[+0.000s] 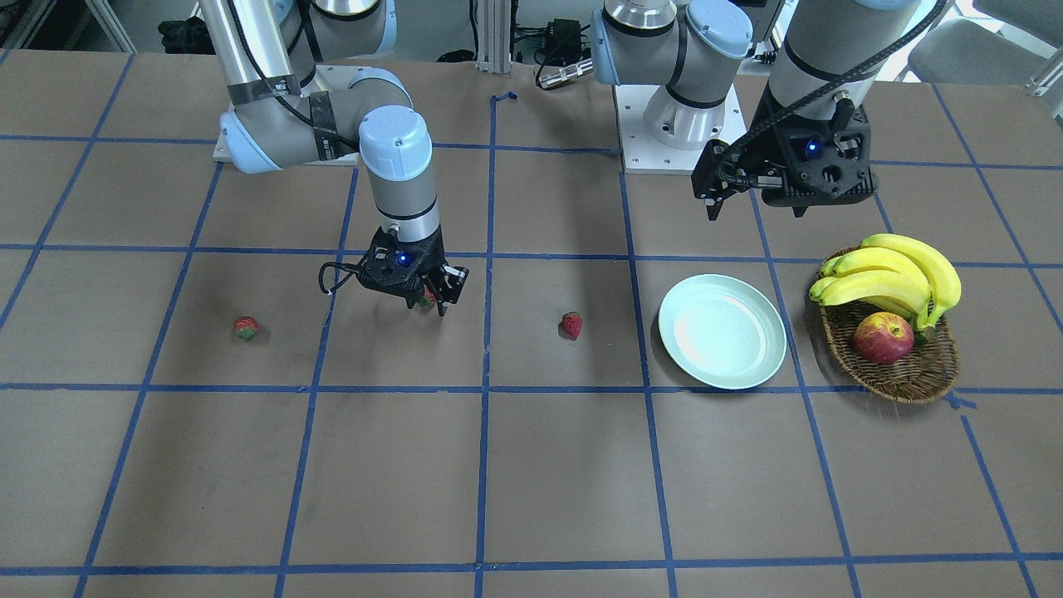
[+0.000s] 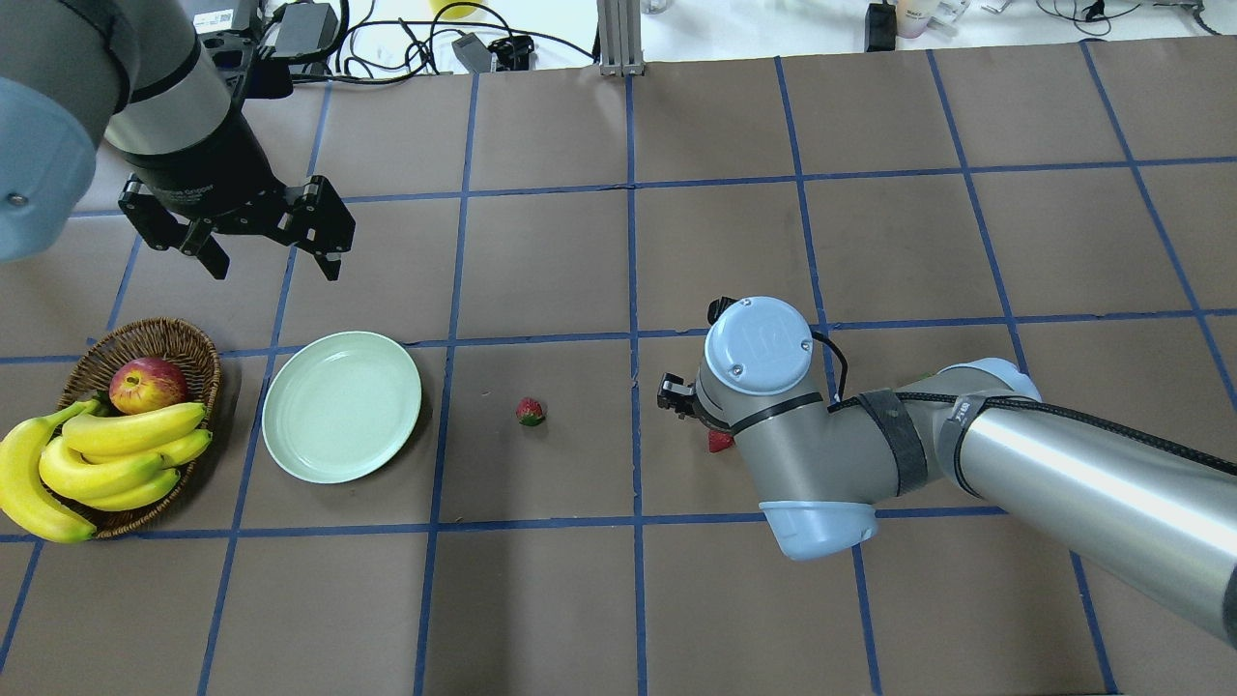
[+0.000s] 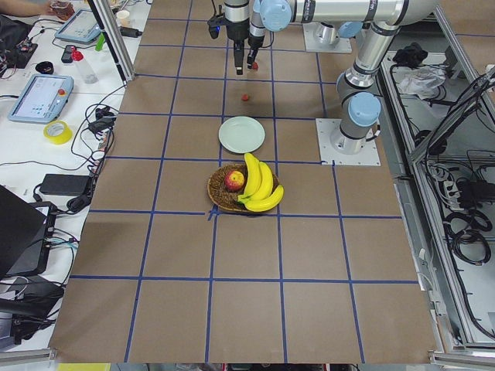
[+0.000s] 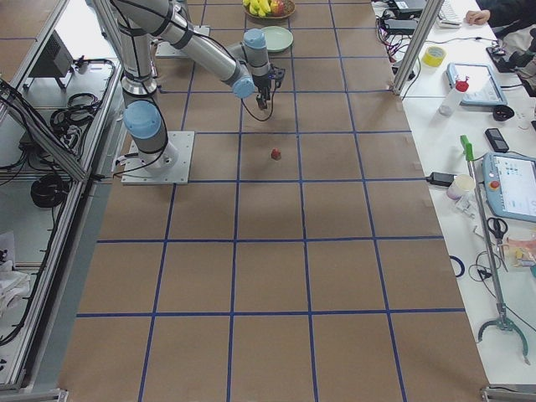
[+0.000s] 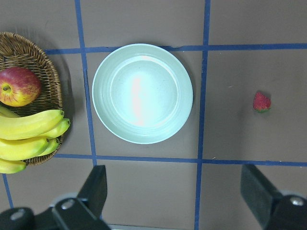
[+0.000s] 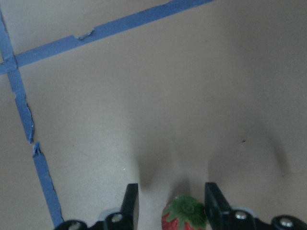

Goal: Collect all strawberries into plate
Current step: 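Move the right gripper to the next strawberry and grasp it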

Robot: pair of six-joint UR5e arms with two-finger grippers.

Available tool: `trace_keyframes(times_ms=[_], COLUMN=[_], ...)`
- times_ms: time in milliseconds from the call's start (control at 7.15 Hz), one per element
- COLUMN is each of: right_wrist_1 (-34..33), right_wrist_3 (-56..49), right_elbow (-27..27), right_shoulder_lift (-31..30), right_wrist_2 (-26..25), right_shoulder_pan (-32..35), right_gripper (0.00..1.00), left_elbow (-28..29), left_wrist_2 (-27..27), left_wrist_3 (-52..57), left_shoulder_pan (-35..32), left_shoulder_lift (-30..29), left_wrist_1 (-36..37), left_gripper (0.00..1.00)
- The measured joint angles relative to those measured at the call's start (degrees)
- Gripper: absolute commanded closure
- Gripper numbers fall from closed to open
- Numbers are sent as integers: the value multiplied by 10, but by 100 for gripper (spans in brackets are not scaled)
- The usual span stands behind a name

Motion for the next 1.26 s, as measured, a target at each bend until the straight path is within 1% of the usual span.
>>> trace_keyframes(times_ms=[280, 699, 839, 1119, 1258], right_wrist_1=[13, 18, 20, 37, 49], right_wrist_3=[-3, -4, -3, -13, -24], right_elbow=[1, 1, 2, -3, -15], right_shoulder_lift=[1, 0, 0, -2, -3], right_wrist_2=[-2, 0, 0, -2, 0], right_shoulder_pan=[0, 0, 1, 2, 7], right_gripper=[42, 73, 76, 78, 78], left_elbow=[0, 0, 0, 0, 0], left_wrist_2=[0, -1, -1, 0, 0], left_wrist_3=[0, 0, 0, 0, 0], left_shoulder_pan=[-1, -1, -1, -1, -1], left_shoulder_lift=[0, 0, 0, 0, 0], left_wrist_1=[1, 1, 1, 1, 1], left_gripper=[0, 0, 0, 0, 0])
